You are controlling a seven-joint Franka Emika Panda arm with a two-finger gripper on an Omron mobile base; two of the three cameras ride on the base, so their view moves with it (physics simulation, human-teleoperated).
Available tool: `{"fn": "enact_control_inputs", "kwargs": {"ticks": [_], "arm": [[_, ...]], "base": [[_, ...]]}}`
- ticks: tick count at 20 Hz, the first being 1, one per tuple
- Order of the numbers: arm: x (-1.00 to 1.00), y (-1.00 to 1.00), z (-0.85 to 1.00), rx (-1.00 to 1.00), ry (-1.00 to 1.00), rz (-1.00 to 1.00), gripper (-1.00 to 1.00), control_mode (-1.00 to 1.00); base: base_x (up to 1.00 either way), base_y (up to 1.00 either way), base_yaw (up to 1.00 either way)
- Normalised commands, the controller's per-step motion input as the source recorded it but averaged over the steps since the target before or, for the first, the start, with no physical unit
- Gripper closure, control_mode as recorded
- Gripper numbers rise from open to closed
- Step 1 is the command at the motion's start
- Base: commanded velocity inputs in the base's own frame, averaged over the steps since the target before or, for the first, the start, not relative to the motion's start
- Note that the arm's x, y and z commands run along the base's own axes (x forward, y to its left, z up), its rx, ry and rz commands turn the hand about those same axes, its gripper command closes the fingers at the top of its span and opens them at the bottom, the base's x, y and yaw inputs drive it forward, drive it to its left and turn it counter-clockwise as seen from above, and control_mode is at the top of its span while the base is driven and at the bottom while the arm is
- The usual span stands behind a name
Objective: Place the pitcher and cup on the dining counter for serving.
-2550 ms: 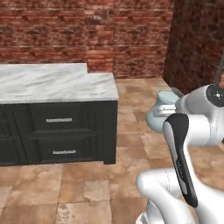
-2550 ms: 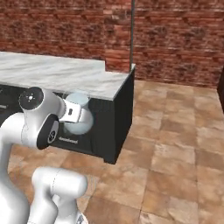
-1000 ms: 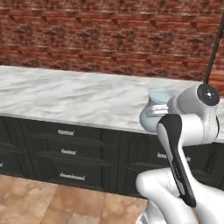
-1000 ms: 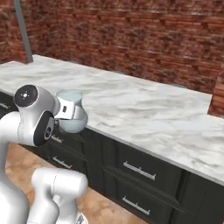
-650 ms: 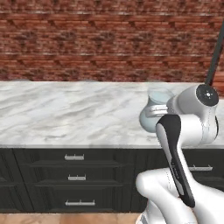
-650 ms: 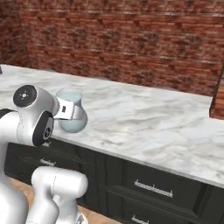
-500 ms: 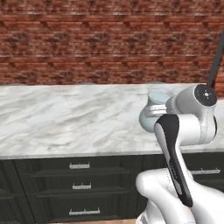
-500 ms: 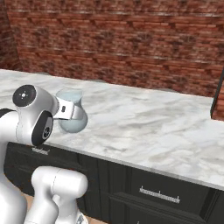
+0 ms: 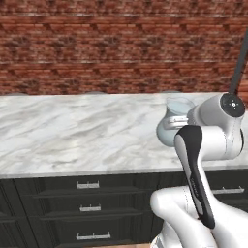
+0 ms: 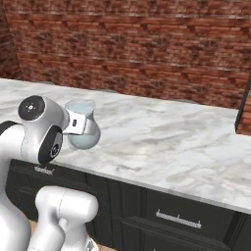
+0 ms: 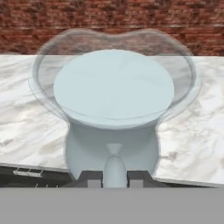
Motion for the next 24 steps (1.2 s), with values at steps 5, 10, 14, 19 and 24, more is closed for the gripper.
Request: {"fn": "enact_control_inputs", "kwargs": {"ticks": [5, 10, 14, 19, 24], "arm": [[0.0, 0.0, 0.0, 0.0, 0.0, 0.0, 1.0, 1.0], [0.0, 0.0, 0.0, 0.0, 0.0, 0.0, 1.0, 1.0], [0.37, -0.01, -0.04, 0.0, 0.0, 0.0, 1.0, -1.0], [0.78, -0.15, -0.16, 0.0, 0.01, 0.07, 1.0, -1.0], [0.99, -0.14, -0.27, 0.0, 0.04, 0.18, 1.0, -1.0]], "base": [[0.34, 0.0, 0.0], [0.39, 0.0, 0.0], [0.11, 0.0, 0.0], [0.0, 0.0, 0.0], [0.0, 0.0, 0.0]]}}
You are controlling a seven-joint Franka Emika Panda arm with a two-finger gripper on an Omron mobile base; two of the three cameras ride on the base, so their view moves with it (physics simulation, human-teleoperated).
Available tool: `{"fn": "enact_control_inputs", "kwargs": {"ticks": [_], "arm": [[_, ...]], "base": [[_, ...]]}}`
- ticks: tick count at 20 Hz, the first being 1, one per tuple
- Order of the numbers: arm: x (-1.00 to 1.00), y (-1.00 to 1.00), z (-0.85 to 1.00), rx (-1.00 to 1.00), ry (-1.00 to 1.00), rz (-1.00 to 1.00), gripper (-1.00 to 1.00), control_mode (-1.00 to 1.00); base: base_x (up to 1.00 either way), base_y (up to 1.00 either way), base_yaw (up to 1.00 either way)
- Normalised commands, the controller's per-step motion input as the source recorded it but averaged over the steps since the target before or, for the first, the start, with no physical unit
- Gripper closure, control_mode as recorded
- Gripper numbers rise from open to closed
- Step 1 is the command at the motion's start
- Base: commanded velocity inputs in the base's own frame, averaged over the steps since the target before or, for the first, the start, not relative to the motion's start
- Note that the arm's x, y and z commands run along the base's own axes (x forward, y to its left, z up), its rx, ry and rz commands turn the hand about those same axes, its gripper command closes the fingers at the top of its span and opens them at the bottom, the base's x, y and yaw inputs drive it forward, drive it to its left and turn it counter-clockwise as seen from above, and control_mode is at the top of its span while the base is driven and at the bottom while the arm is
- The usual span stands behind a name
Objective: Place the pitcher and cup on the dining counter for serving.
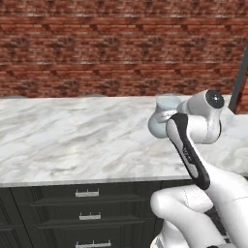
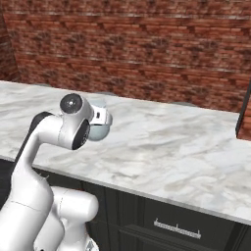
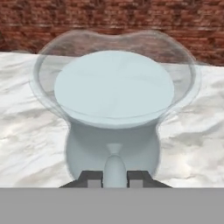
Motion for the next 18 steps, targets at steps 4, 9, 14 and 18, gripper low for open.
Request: {"fn": "enact_control_inputs", "kwargs": {"ticks": [4, 9, 14, 18], "arm": [[1.0, -0.04, -0.25, 0.0, 0.04, 0.24, 1.0, -1.0], [1.0, 0.13, -0.29, 0.0, 0.09, 0.05, 1.0, -1.0], [0.9, 0.24, -0.38, 0.0, 0.12, 0.0, 1.0, -1.0], [0.9, 0.23, -0.38, 0.0, 0.13, 0.0, 1.0, -1.0]], "base": [[0.0, 0.0, 0.0], [0.0, 0.0, 0.0], [0.0, 0.0, 0.0], [0.0, 0.0, 0.0]]}}
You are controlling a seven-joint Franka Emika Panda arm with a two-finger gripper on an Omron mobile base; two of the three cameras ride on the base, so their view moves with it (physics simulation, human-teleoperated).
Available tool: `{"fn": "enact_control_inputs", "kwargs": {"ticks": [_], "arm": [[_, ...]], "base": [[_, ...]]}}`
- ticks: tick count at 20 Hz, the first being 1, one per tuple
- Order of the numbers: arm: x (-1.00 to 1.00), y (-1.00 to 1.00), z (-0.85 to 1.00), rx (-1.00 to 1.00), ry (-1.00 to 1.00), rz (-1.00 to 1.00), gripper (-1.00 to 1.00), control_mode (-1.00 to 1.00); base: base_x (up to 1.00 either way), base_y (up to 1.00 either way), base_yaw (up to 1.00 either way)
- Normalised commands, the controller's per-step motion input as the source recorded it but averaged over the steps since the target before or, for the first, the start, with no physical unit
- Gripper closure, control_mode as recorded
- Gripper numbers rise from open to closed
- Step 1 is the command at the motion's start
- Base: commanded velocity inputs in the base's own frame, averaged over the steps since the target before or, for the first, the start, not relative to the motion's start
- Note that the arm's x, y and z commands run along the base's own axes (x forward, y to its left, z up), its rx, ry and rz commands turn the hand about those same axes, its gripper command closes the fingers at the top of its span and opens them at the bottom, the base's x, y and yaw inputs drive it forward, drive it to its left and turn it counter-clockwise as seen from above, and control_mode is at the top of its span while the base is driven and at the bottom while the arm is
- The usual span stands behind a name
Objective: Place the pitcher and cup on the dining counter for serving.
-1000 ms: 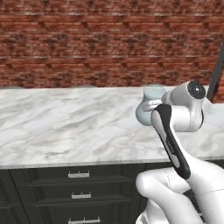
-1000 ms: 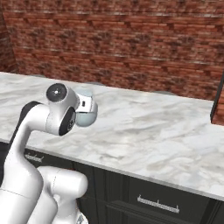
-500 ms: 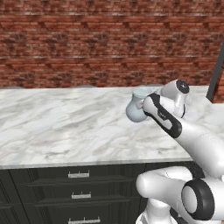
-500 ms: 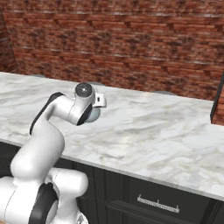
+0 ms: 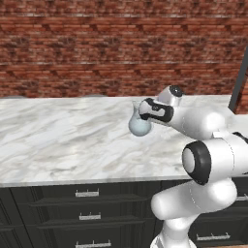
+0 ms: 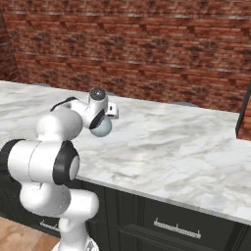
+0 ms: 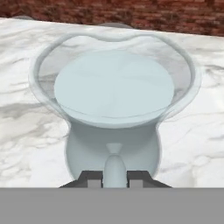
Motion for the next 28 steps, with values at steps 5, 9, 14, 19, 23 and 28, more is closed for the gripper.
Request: {"fn": "enact_control_inputs", "kwargs": {"ticks": [5, 9, 14, 19, 23, 28], "arm": [[0.4, 0.11, -0.57, 0.0, 0.04, 0.0, 1.0, -1.0], [0.17, 0.13, -0.69, 0.0, 0.0, 0.0, 1.0, -1.0], [0.1, 0.15, -0.61, 0.0, 0.0, 0.0, 1.0, -1.0], [0.01, 0.13, -0.43, -0.01, 0.0, 0.0, 1.0, -1.0], [-0.07, 0.05, -0.17, -0.01, 0.01, 0.0, -1.0, -1.0], [-0.03, 0.01, 0.0, 0.0, 0.0, 0.0, -1.0, -1.0]], "base": [[0.0, 0.0, 0.0], [0.0, 0.0, 0.0], [0.0, 0.0, 0.0], [0.0, 0.0, 0.0], [0.0, 0.0, 0.0], [0.0, 0.0, 0.0]]}}
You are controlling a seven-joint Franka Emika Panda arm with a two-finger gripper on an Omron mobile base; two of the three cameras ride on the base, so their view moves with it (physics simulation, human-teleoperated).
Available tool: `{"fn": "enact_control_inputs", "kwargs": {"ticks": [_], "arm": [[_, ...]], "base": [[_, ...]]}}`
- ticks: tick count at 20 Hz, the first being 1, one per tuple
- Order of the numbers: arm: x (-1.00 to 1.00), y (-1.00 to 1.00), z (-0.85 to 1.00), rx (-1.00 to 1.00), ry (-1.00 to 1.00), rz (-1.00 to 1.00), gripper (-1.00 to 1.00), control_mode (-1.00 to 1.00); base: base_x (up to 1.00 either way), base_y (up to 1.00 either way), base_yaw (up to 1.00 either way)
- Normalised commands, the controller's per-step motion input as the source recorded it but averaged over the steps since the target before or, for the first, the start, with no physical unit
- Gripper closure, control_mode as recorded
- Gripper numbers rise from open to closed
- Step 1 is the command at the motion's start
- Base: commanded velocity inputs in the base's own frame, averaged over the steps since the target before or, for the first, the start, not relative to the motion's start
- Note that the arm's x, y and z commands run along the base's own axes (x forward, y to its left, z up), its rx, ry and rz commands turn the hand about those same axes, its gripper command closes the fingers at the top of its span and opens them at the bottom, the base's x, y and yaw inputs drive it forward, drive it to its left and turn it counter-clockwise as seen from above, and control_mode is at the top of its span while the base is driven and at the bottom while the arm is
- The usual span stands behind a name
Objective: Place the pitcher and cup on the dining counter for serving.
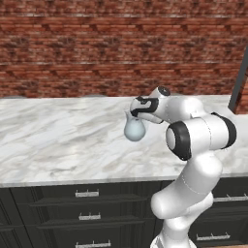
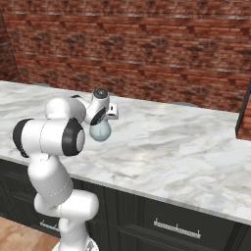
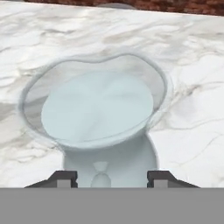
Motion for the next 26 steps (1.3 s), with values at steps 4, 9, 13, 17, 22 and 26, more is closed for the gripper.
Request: {"fn": "enact_control_inputs", "kwargs": {"ticks": [4, 9, 13, 17, 22, 26], "arm": [[-0.42, 0.0, 0.1, 0.0, -0.01, 0.0, -1.0, -1.0], [-0.76, 0.01, 0.41, 0.0, -0.05, 0.0, -1.0, -1.0], [-0.98, 0.0, 0.57, 0.0, 0.01, -0.03, -1.0, -1.0], [-1.0, 0.0, 0.69, 0.0, 0.12, -0.06, -1.0, -1.0], [-1.0, 0.03, 0.77, 0.0, 0.16, -0.08, -1.0, -1.0], [-1.0, 0.01, 0.61, 0.0, 0.13, -0.11, -1.0, -1.0]], "base": [[0.0, 0.0, 0.0], [0.0, 0.0, 0.0], [0.0, 0.0, 0.0], [0.0, 0.0, 0.0], [0.0, 0.0, 0.0], [0.0, 0.0, 0.0]]}}
